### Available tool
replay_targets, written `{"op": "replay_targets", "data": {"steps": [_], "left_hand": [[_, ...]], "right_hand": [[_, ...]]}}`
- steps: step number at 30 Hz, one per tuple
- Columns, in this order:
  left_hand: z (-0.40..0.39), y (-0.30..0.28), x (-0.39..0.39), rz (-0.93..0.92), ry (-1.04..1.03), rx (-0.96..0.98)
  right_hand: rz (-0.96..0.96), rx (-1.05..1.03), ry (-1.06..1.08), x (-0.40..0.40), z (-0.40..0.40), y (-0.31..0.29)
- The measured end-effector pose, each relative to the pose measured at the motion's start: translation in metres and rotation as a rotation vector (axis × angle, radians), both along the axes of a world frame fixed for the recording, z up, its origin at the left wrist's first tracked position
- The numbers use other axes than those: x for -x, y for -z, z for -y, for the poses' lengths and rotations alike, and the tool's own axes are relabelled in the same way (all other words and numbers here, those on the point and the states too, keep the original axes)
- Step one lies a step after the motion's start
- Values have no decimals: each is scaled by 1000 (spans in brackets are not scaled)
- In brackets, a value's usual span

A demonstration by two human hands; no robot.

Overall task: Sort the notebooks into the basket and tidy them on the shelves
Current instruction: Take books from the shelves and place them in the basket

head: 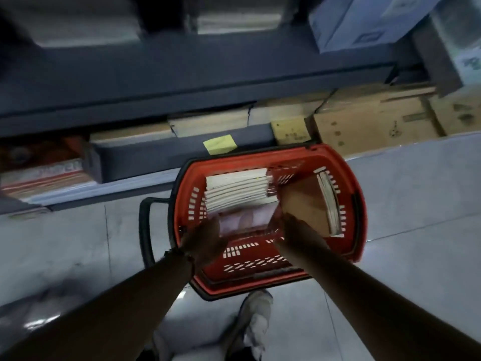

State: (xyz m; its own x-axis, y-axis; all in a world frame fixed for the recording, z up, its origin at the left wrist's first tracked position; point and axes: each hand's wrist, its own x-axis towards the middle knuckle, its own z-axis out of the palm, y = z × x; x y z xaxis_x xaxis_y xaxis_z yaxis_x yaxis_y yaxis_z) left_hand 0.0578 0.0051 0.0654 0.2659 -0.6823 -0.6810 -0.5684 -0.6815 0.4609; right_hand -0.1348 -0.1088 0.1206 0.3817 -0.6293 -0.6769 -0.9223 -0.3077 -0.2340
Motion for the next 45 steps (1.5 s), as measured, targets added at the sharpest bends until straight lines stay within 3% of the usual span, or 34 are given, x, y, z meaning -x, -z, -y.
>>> {"op": "replay_targets", "data": {"steps": [6, 10, 12, 15, 18, 22, 26, 29, 32, 37, 41, 45], "left_hand": [[11, 45, 28, -64, -201, 107], [-1, 66, 43, -41, -294, 248], [-8, 71, 46, -10, -265, 291], [-10, 79, 45, -4, -243, 342], [-9, 75, 38, -11, -218, 286], [-11, 47, 30, -62, -219, 285], [-15, -6, 22, -176, -252, 307], [-15, -68, 7, -262, -329, 316], [-19, -145, -14, -334, -277, 269], [-27, -294, -45, -502, -279, 267], [-36, -412, -66, -553, -242, 277], [-52, -527, -70, -531, -269, 409]], "right_hand": [[62, -11, 88, -10, 47, 88], [104, -66, 107, -9, 54, 116], [40, -5, 32, -4, 49, 116], [-96, 82, -244, 4, 31, 98], [-86, 194, -483, 12, 10, 81], [-2, 237, -362, 20, -1, 54], [169, 291, -302, 22, 3, -16], [248, 256, -294, 19, 11, -97], [357, 321, -291, 17, 18, -185], [531, 318, -80, -2, 18, -364], [837, 283, 142, -20, 16, -493], [1129, 242, 357, -43, 5, -601]]}}
